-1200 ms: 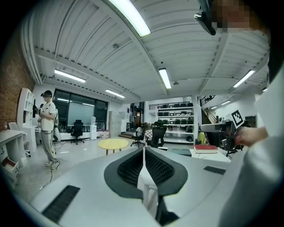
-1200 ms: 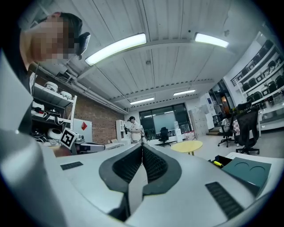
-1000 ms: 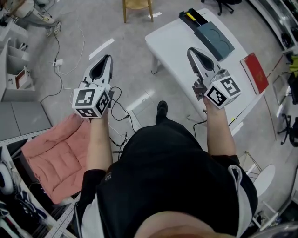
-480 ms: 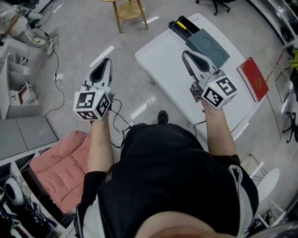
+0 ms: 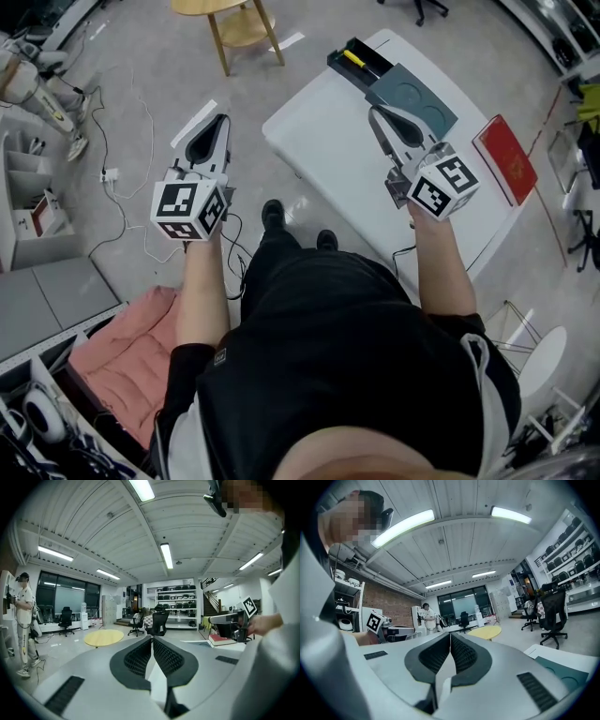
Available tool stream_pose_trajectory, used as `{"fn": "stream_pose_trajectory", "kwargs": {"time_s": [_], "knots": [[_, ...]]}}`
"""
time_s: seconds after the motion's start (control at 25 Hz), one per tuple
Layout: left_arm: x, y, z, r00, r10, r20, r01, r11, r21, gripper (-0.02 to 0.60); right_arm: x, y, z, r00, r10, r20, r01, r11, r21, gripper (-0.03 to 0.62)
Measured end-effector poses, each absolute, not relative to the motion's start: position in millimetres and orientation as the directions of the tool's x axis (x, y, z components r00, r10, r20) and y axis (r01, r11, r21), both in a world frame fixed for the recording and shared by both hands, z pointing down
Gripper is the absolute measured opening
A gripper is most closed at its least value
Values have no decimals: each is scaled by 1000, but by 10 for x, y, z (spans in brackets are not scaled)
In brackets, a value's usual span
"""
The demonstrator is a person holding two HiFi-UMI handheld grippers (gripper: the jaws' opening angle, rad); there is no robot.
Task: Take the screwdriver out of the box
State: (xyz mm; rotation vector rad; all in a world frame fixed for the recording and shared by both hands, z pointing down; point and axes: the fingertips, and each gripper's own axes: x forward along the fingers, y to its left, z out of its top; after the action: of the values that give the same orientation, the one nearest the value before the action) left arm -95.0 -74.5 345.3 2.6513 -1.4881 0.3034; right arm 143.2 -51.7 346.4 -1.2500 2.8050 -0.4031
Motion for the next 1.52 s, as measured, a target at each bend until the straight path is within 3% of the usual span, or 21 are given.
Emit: {"fn": "stream_pose_trajectory", "kwargs": {"time_s": [0.6,0.88,1.16,1.52], "knots": [[-1739,-2538,3581,668,-720,189,-737,-676,27,29,568,-1770,3512,-509,-852,125,-850,475,-226,31],[-1807,-2991,3676,749,-636,185,-654,-754,59,29,383,-1981,3516,-409,-900,151,-903,375,-210,31],[-1494,-3283,3807,821,-538,193,-560,-824,85,29,536,-2013,3620,-307,-934,184,-940,268,-209,31],[-591,-3464,3817,854,-479,205,-501,-862,73,29,1339,-2060,3733,-235,-951,202,-962,197,-190,31]]}}
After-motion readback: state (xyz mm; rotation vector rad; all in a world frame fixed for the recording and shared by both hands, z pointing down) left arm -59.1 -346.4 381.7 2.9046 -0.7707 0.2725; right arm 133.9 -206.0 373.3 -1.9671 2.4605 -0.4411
